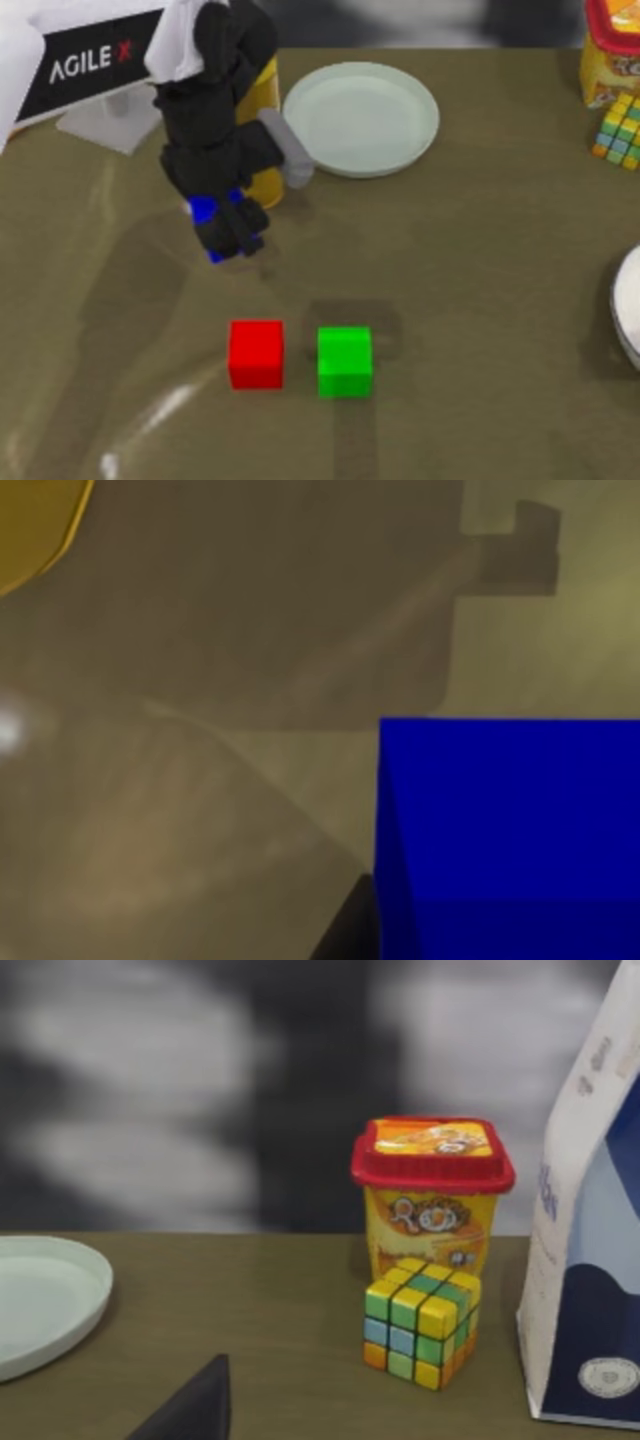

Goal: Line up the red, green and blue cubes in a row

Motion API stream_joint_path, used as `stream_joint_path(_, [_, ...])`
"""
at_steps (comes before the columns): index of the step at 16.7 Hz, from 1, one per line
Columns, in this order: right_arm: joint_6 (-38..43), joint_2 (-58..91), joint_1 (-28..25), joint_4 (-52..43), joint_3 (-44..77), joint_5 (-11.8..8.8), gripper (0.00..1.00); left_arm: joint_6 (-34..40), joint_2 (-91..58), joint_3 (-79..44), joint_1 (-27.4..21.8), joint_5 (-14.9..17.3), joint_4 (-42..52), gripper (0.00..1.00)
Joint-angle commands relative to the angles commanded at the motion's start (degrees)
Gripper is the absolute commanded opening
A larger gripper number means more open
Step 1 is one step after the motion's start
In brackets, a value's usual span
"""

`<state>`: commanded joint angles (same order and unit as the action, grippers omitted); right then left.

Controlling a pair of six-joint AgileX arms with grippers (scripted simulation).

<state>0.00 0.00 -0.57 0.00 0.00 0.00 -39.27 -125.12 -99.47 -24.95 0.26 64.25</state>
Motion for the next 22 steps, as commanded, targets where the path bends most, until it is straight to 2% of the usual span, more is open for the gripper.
stream_joint_path(3, [0.0, 0.0, 0.0, 0.0, 0.0, 0.0, 1.0, -0.1, -0.27, -0.01, -0.46, -0.03, -0.09, 0.0])
stream_joint_path(6, [0.0, 0.0, 0.0, 0.0, 0.0, 0.0, 1.0, 0.22, -1.88, -3.28, -4.27, -0.07, 1.55, 0.0])
stream_joint_path(14, [0.0, 0.0, 0.0, 0.0, 0.0, 0.0, 1.0, 2.52, -9.62, -19.63, -25.06, -0.19, 10.1, 0.0])
stream_joint_path(16, [0.0, 0.0, 0.0, 0.0, 0.0, 0.0, 1.0, 2.93, -10.66, -22.18, -28.34, -0.22, 11.37, 0.0])
stream_joint_path(22, [0.0, 0.0, 0.0, 0.0, 0.0, 0.0, 1.0, 2.94, -10.73, -22.63, -29.06, -0.2, 11.41, 0.0])
